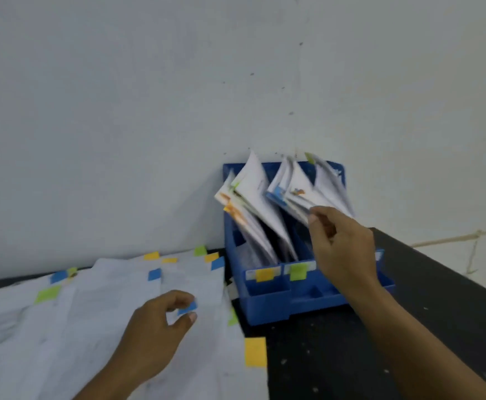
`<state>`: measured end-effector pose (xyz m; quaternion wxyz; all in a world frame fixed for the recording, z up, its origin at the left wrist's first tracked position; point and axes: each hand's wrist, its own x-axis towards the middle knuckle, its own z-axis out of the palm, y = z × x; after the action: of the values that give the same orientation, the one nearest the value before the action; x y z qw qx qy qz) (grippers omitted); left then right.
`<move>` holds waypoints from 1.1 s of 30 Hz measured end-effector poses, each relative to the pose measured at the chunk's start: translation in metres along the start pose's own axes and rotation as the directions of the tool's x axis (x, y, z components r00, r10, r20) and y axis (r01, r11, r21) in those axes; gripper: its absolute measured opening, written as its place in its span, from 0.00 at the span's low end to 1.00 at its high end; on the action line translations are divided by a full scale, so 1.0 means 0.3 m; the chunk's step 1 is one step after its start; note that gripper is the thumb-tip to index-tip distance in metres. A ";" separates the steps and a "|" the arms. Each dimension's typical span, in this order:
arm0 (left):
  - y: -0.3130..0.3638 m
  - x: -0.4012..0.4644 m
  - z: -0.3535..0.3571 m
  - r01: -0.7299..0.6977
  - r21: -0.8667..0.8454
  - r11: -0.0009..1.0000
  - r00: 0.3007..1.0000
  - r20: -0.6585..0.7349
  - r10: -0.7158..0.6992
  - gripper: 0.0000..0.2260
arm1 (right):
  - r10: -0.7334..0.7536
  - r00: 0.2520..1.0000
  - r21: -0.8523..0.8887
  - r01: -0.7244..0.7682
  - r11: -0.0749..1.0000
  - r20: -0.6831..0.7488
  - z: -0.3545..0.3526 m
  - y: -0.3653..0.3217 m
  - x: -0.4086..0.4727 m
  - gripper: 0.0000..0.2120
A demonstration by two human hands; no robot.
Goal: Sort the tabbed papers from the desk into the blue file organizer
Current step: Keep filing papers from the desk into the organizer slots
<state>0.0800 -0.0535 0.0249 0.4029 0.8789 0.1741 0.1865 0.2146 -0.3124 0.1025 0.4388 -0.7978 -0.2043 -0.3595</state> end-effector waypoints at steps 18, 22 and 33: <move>-0.261 -0.209 -0.143 0.116 0.504 0.856 0.991 0.000 -0.134 0.54 | 0.159 0.653 -0.105 -0.121 0.987 0.740 0.416 -0.275 -0.460 0.10; -0.278 -0.215 -0.122 -0.001 0.554 0.832 0.999 0.037 -0.023 0.52 | 0.143 0.663 -0.085 -0.119 0.989 0.735 0.410 -0.250 -0.490 0.11; -0.219 -0.248 -0.084 -0.288 0.183 0.940 0.924 -0.206 0.323 0.18 | 0.372 0.518 -0.015 -0.569 0.822 0.770 0.399 -0.293 -0.437 0.18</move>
<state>-0.0067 -0.0309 -0.0247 0.2785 0.8950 0.0941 0.3355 0.1191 -0.1657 0.0097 0.4893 -0.8380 -0.1810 0.1600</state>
